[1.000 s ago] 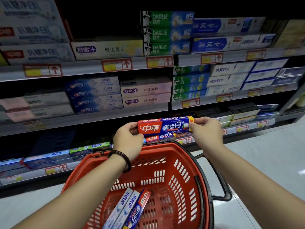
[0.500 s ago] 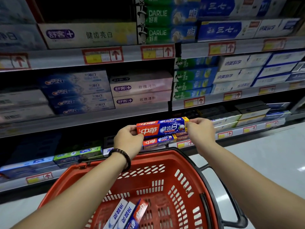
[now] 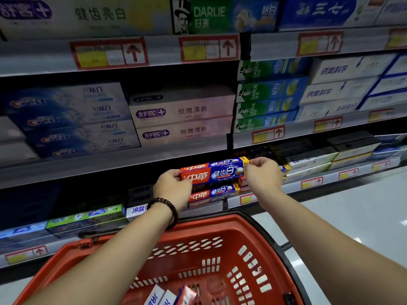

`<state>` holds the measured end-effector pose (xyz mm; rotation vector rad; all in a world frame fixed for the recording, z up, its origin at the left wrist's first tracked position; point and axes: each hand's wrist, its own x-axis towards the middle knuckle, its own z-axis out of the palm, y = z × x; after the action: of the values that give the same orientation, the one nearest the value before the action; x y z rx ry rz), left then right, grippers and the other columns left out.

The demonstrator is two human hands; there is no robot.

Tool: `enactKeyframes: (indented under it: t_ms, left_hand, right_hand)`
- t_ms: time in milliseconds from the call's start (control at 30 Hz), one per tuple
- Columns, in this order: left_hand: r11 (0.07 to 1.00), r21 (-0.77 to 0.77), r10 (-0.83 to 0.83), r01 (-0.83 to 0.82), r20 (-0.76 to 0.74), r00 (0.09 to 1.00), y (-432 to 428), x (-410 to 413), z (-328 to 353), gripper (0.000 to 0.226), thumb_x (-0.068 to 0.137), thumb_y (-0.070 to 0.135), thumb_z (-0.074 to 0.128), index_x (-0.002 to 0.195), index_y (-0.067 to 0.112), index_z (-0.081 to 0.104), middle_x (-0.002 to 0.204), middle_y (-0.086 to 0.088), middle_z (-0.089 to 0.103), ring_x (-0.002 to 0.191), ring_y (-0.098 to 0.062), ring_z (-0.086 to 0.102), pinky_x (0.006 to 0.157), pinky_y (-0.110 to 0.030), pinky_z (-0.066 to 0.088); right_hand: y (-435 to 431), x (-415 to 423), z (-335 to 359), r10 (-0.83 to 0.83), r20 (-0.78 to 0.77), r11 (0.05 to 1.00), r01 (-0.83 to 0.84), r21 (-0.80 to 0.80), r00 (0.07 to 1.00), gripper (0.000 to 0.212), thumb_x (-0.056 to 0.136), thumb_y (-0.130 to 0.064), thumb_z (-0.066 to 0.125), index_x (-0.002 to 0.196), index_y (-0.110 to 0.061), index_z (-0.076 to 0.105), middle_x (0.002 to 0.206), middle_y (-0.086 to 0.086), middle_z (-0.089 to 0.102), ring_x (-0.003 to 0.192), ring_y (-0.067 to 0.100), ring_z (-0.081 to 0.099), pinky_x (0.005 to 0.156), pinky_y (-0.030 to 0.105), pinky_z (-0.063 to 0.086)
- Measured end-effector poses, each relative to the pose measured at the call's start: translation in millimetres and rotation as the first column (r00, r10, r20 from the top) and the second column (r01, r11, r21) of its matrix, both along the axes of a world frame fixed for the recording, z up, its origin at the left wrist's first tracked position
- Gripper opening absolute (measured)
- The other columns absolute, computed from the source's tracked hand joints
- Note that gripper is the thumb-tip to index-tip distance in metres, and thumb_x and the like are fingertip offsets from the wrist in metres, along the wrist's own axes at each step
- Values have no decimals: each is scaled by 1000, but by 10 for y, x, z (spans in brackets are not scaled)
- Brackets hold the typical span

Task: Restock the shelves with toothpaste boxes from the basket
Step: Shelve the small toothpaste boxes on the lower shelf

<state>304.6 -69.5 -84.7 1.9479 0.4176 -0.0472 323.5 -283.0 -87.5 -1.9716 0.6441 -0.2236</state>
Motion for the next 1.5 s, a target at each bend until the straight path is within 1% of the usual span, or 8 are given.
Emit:
enactKeyframes:
  t_ms: [133, 333, 467, 533, 733, 1033, 1367, 1500]
  left_hand:
    - [1000, 17, 0, 1, -83, 997, -48, 142, -130, 27, 94, 18, 70, 73, 29, 56, 84, 8, 66, 88, -21, 70, 87, -38, 61]
    - [998, 62, 1, 7, -124, 992, -27, 407, -271, 19, 89, 18, 69, 74, 17, 59, 85, -12, 72, 85, -36, 73, 85, -49, 62]
    - [999, 40, 41, -36, -137, 990, -34, 474, -427, 27, 90, 16, 69, 71, 20, 50, 89, -17, 73, 87, -36, 72, 85, -52, 62]
    - [998, -10, 56, -59, -183, 982, -36, 491, -511, 34, 91, 15, 69, 71, 22, 43, 89, -17, 71, 83, -34, 71, 87, -53, 62]
    - [979, -170, 62, -112, -275, 959, -10, 583, -636, 24, 92, 19, 72, 106, 1, 65, 105, -16, 70, 90, -29, 71, 89, -48, 63]
    - [988, -116, 67, -98, -246, 967, 10, 587, -689, 25, 92, 18, 71, 108, 0, 64, 103, -17, 70, 93, -28, 70, 90, -53, 62]
    - [999, -43, 22, -32, -215, 976, 0, 594, -739, 23, 93, 23, 73, 106, 6, 64, 94, -9, 69, 84, -24, 70, 84, -47, 64]
    - [996, -81, 13, -33, -233, 972, -13, 590, -742, 19, 95, 19, 72, 92, 14, 54, 90, -9, 64, 84, -27, 69, 85, -50, 63]
  right_hand:
    - [-59, 159, -159, 15, -25, 1000, -15, 11, 1000, 11, 95, -18, 66, 104, -21, 71, 94, 1, 74, 88, 19, 70, 58, 29, 46]
    - [-75, 365, -406, 46, -82, 999, -45, 12, 996, 16, 90, -18, 68, 105, -21, 73, 97, 4, 74, 94, 26, 70, 66, 34, 54]
    - [-82, 465, -514, 42, -89, 999, -42, -4, 995, 15, 89, -23, 68, 104, -22, 73, 96, 3, 74, 95, 29, 71, 86, 48, 62]
    - [-113, 485, -578, 59, -96, 998, -59, -6, 994, 15, 91, -23, 69, 105, -21, 72, 96, 4, 74, 93, 28, 72, 82, 45, 62]
    - [-127, 529, -725, 91, -106, 995, -95, -32, 990, 6, 90, -24, 71, 96, -22, 70, 93, 5, 73, 89, 27, 70, 78, 44, 61]
    - [-76, 516, -801, 165, -126, 982, -175, -74, 978, 17, 92, -21, 72, 108, -15, 69, 87, 1, 70, 76, 12, 61, 59, 27, 43]
    - [-20, 519, -897, 233, -172, 965, -249, -81, 957, 27, 92, -29, 75, 115, -22, 64, 97, 3, 73, 80, 27, 75, 81, 45, 62]
    - [-31, 491, -897, 257, -226, 949, -289, -123, 940, 24, 94, -30, 71, 115, -21, 63, 95, 7, 75, 80, 27, 74, 72, 37, 56]
